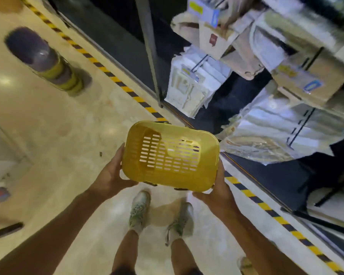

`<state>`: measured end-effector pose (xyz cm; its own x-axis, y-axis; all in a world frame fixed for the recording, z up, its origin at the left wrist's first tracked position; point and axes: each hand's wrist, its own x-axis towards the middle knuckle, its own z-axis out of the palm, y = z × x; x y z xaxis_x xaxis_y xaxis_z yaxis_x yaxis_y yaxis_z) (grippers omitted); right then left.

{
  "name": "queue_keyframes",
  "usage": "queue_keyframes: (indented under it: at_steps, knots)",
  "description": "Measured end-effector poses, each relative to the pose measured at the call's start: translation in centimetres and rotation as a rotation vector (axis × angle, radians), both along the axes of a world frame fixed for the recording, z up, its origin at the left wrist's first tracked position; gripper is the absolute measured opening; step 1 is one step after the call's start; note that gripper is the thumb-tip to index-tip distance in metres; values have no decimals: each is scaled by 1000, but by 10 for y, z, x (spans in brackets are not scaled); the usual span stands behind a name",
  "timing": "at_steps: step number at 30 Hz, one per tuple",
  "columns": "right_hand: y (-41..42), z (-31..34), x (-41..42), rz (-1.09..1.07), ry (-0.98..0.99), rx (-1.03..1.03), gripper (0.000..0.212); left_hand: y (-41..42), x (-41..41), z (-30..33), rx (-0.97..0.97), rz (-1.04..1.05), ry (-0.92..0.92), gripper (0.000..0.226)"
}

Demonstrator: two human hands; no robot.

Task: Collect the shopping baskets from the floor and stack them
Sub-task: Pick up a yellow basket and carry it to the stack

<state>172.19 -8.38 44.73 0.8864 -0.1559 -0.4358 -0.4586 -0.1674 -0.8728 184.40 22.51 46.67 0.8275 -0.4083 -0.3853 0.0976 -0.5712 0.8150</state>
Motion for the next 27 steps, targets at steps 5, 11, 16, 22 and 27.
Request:
queue_keyframes:
  at_steps: [5, 11, 16, 22, 27]
  knots:
    - [64, 82, 38, 229, -94, -45, 111, 82, -25, 63, -7, 134, -26, 119]
    - [171, 117, 90, 490, -65, -48, 120, 201, -53, 97, -9, 347, -21, 125]
    - [277, 146, 134, 662, -59, -90, 122, 297, -74, 122, -35, 557, -16, 123]
    - [391, 177, 169, 772, -101, -140, 122, 395, -81, 149, -48, 636, -102, 124]
    - [458, 187, 193, 825, -95, -130, 123, 457, -72, 160, -102, 702, -115, 120]
